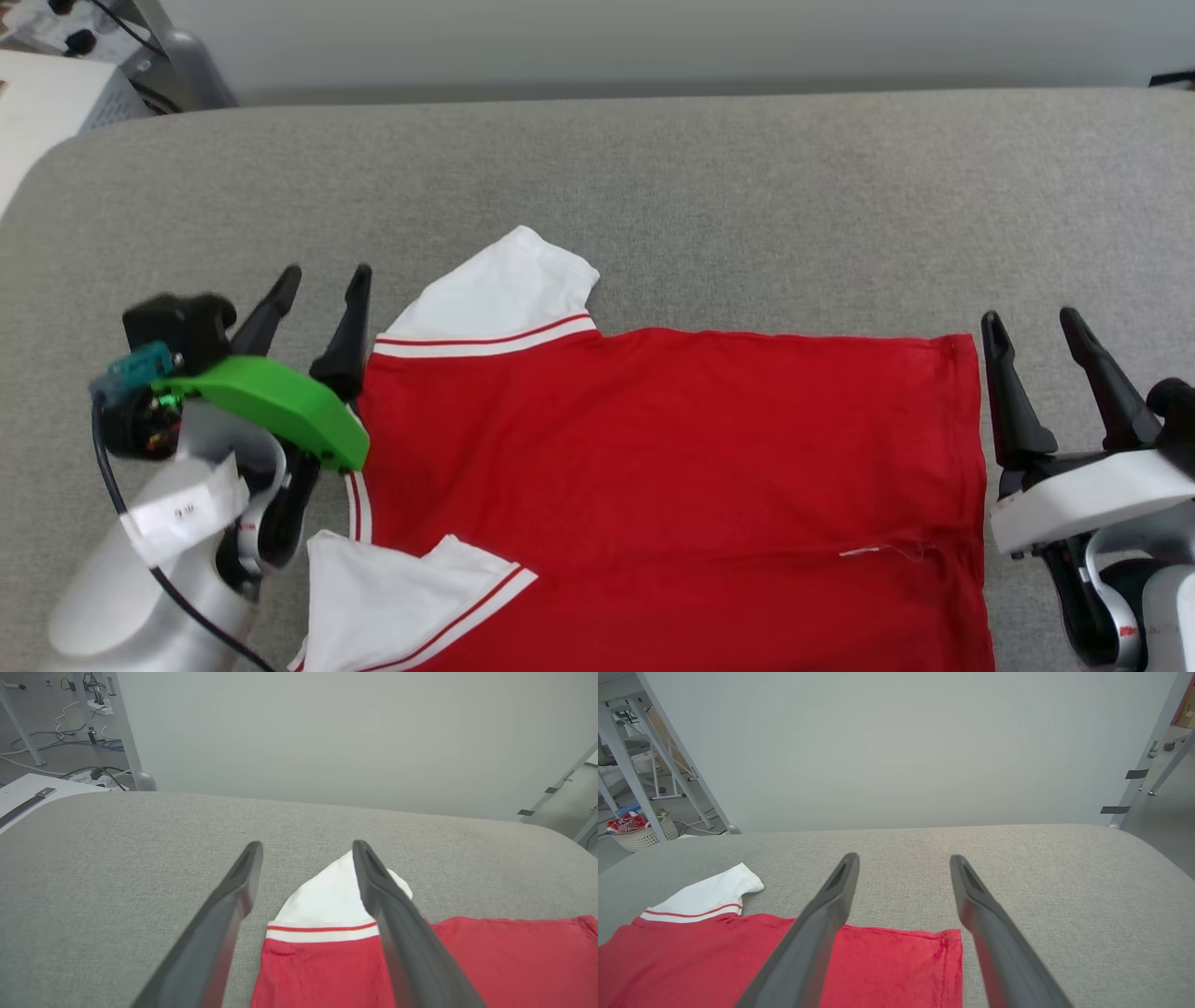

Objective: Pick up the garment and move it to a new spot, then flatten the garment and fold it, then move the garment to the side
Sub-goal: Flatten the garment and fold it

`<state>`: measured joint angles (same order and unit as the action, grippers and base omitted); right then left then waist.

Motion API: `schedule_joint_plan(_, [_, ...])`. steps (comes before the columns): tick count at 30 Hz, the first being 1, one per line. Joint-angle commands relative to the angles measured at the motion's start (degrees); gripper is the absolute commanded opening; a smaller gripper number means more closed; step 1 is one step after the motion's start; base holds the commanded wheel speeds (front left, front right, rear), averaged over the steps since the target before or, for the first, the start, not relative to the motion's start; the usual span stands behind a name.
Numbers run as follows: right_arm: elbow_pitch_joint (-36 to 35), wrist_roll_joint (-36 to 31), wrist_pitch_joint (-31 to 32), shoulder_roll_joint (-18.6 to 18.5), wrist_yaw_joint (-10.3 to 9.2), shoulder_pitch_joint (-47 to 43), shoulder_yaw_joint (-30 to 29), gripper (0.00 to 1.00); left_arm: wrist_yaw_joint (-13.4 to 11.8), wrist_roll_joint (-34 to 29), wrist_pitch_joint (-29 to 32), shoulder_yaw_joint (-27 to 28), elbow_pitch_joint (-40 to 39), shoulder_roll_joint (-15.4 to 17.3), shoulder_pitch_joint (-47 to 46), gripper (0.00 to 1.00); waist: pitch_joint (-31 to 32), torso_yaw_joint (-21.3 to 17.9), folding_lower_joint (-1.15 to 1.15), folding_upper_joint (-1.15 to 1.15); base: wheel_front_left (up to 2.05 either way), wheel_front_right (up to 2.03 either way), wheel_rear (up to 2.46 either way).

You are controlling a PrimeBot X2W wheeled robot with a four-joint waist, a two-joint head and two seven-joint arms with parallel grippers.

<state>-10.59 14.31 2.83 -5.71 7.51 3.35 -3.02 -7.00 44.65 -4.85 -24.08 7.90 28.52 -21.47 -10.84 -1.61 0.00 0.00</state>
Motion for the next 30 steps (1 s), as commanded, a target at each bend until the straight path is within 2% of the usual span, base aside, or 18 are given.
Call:
schedule_joint_plan(1, [-0.61, -0.46, -0.16, 0.17, -0.02, 1.82, 0.15, 1.00, 1.44, -0.20, 0.88, -0.11, 1.22, -0.08, -3.40, 1.00, -5.19, -2.47, 0.00, 0.00, 0.00, 0.00, 0.00])
schedule_joint_plan(6, [-0.39, -0.04, -0.30, 0.66, -0.02, 4.56, 0.36, 1.00, 8.35, 2.39, 7.72, -1.05, 6.69, 1.29, -14.10, 1.00, -9.54, -4.86, 0.00, 0.00, 0.00, 0.00, 0.00])
schedule_joint_plan(10, [0.87, 0.45, -1.09, 0.96, -0.02, 6.01, 0.80, 1.00, 12.03, 4.96, 15.63, -2.34, 11.24, 2.74, -21.60, 1.00, -11.83, -6.82, 0.00, 0.00, 0.00, 0.00, 0.00])
schedule_joint_plan(13, [2.11, 1.09, -1.61, 1.28, -0.02, 6.72, 1.01, 1.00, 13.27, 6.82, 22.57, -4.00, 14.53, 4.01, -25.66, 1.00, -13.04, -8.37, 0.00, 0.00, 0.00, 0.00, 0.00])
schedule_joint_plan(19, [4.20, 2.18, -2.71, 1.70, -0.02, 7.69, 1.50, 1.00, 14.21, 9.90, 34.22, -7.44, 19.64, 6.05, -30.71, 1.00, -14.90, -10.98, 0.00, 0.00, 0.00, 0.00, 0.00])
schedule_joint_plan(30, [7.43, 4.75, -3.66, 2.23, -0.02, 8.95, 2.09, 1.00, 14.47, 14.26, 47.66, -14.55, 26.30, 5.76, -32.01, 1.00, -17.26, -13.30, 0.00, 0.00, 0.00, 0.00, 0.00])
